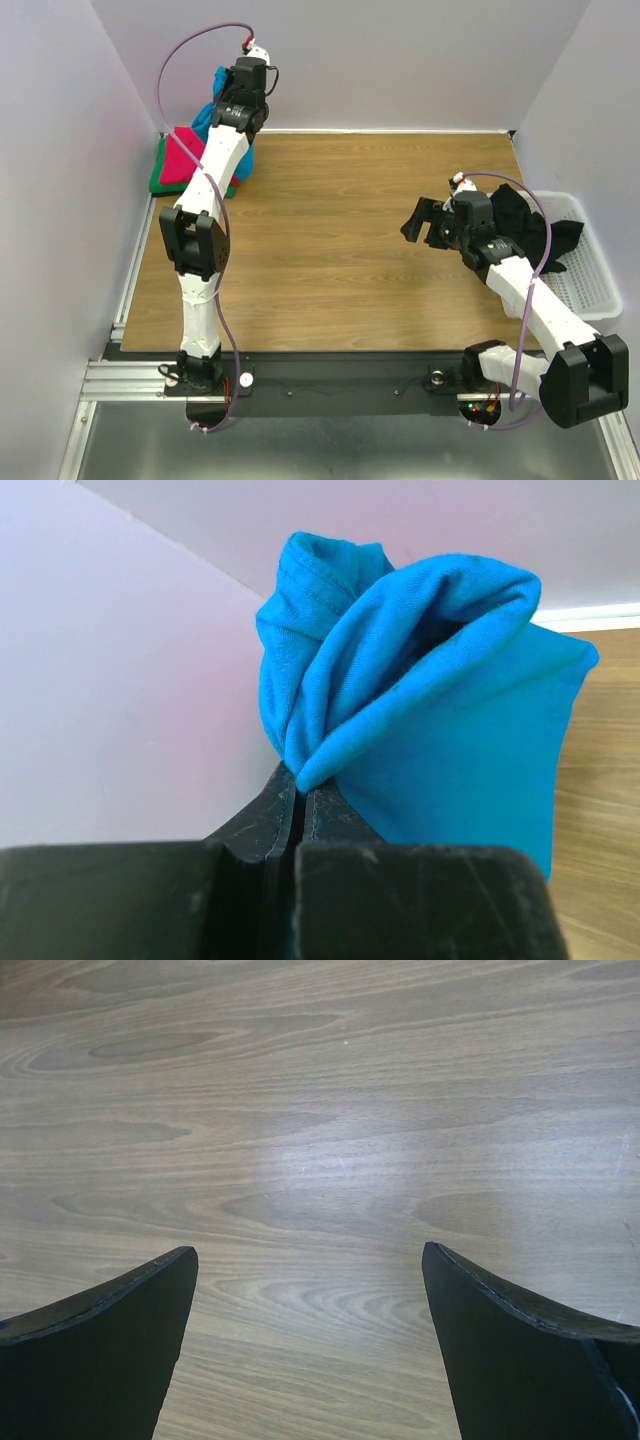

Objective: Fold and stack the t-shirts
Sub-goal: Neatly place the folded tshirt to the corner

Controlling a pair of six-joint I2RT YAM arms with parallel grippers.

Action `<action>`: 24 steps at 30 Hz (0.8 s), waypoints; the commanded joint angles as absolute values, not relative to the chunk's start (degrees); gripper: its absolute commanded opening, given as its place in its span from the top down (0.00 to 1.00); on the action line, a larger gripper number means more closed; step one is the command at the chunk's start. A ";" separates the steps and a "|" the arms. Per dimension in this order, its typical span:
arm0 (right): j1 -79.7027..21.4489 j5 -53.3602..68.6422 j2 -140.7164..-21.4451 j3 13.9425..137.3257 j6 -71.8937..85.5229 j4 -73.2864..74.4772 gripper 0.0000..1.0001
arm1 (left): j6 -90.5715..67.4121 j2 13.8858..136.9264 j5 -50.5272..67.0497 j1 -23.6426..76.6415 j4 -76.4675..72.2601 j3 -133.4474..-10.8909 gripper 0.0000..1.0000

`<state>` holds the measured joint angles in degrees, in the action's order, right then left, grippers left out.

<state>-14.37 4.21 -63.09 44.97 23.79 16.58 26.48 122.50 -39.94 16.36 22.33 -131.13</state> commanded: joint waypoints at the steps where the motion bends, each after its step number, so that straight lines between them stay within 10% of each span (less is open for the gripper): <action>1: -14.50 2.29 -63.11 44.47 23.38 16.35 0.00 | 26.02 121.90 -39.81 13.98 19.86 -132.27 1.00; 24: -14.59 -3.43 -64.77 46.49 23.64 19.34 0.00 | 27.25 132.53 -32.34 1.41 10.29 -134.21 1.00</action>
<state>-14.37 -1.13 -64.34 44.97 23.81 18.92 26.72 133.51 -31.73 2.39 16.25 -130.32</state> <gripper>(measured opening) 0.998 0.058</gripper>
